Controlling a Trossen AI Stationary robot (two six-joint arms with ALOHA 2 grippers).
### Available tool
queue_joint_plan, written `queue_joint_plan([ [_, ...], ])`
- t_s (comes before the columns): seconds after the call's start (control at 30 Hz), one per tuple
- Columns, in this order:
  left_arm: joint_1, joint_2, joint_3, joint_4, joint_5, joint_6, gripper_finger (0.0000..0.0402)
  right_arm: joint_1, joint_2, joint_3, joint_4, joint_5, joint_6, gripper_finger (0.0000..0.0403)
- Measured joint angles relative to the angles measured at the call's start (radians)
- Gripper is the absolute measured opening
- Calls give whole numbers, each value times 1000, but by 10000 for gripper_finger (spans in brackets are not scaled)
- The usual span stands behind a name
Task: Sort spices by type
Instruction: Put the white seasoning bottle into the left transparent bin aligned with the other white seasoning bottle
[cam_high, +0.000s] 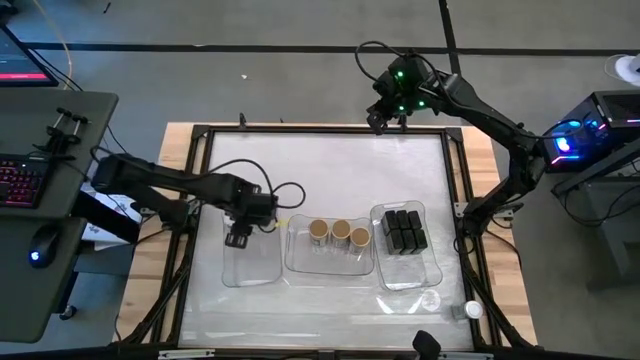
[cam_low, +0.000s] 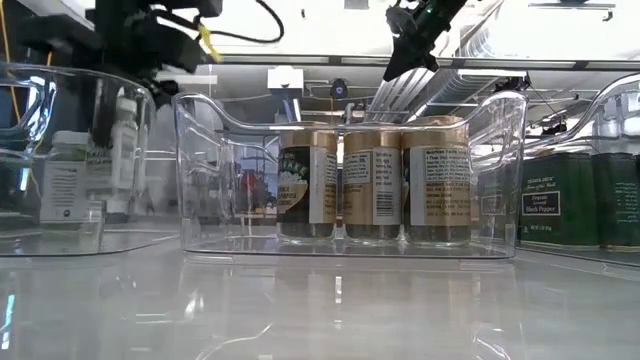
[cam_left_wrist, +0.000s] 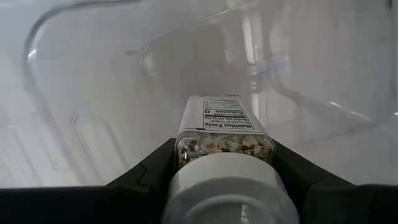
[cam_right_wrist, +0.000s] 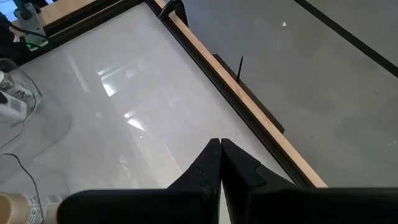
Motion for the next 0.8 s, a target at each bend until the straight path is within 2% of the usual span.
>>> queue_joint_plan([
  [0.13, 16, 15, -25, 73, -7, 50, 163, 0, 0, 0, 0, 0, 5, 0],
  [0.27, 46, 16, -53, 49, -52, 39, 163, 0, 0, 0, 0, 0, 5, 0],
  [0.47, 90, 15, -80, 50, -41, -105, 163, 0, 0, 0, -2, 0, 5, 0],
  [0.6, 116, 15, -100, 50, -42, -221, 179, 0, 0, 0, -2, 0, 5, 0],
  [0.7, 130, 15, -110, 46, -36, -265, 190, 0, 0, 0, -2, 0, 5, 0],
  [0.8, 140, 16, -107, 43, 22, -270, 194, 0, 0, 0, -2, 0, 5, 0],
])
